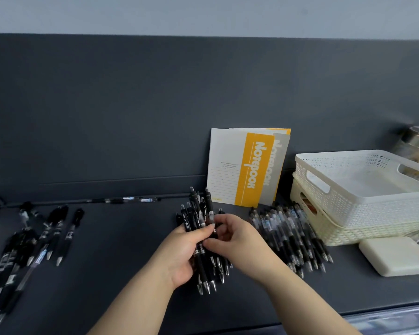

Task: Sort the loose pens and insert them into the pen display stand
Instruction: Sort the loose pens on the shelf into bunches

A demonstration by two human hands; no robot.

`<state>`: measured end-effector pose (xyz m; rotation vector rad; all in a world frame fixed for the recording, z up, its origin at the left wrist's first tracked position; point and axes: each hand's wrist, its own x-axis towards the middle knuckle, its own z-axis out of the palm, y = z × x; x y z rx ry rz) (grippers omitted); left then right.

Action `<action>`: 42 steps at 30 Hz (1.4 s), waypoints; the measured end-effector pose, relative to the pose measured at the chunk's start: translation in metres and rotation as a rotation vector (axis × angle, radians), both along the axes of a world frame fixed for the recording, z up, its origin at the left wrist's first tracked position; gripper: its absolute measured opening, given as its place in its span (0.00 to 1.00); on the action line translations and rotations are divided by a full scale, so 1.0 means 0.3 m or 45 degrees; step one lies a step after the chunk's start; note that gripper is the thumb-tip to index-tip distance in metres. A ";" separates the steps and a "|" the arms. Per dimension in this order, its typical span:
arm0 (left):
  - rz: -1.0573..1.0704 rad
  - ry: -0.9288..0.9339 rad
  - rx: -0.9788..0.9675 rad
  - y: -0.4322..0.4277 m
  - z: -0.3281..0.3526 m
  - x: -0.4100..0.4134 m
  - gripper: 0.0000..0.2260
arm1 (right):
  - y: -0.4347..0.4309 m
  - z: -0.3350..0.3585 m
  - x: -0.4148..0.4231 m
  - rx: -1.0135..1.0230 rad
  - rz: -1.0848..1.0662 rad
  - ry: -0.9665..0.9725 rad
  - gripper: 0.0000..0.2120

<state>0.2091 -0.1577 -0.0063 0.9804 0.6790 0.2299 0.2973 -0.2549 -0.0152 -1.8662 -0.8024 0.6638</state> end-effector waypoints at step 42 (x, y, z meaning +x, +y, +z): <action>0.085 0.242 -0.053 0.238 -0.090 -0.101 0.03 | 0.158 -0.020 -0.077 -0.655 -0.327 -0.449 0.11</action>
